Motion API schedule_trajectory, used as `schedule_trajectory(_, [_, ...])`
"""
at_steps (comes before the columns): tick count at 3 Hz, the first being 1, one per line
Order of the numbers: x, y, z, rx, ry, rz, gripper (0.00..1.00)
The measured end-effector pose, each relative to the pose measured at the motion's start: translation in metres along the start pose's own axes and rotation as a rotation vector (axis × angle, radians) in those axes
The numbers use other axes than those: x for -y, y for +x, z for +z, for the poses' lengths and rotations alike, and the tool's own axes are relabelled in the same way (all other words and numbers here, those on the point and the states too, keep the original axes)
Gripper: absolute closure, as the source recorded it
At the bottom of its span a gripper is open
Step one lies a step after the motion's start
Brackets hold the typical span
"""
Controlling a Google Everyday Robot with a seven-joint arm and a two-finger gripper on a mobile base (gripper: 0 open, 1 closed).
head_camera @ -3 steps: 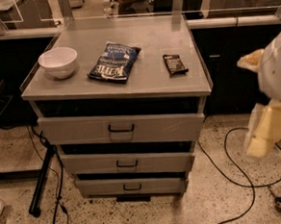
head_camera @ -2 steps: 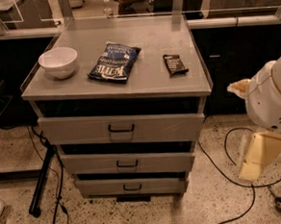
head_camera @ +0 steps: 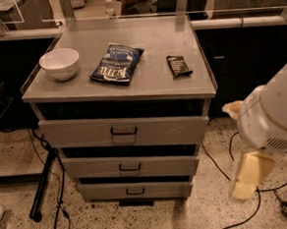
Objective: Open middle drawer
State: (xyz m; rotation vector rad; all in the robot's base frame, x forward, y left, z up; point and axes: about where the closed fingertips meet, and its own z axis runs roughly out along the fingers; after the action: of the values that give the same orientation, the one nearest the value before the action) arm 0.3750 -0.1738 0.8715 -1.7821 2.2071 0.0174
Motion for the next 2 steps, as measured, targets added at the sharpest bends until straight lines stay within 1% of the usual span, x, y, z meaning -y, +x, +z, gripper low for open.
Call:
schedule_trajectory(1, [-0.022, -0.004, 0.06, 0.002, -0.087, 0.004, 0.0])
schedule_trajectory(2, [-0.034, -0.018, 0.101, 0.015, -0.147, 0.003, 0.0])
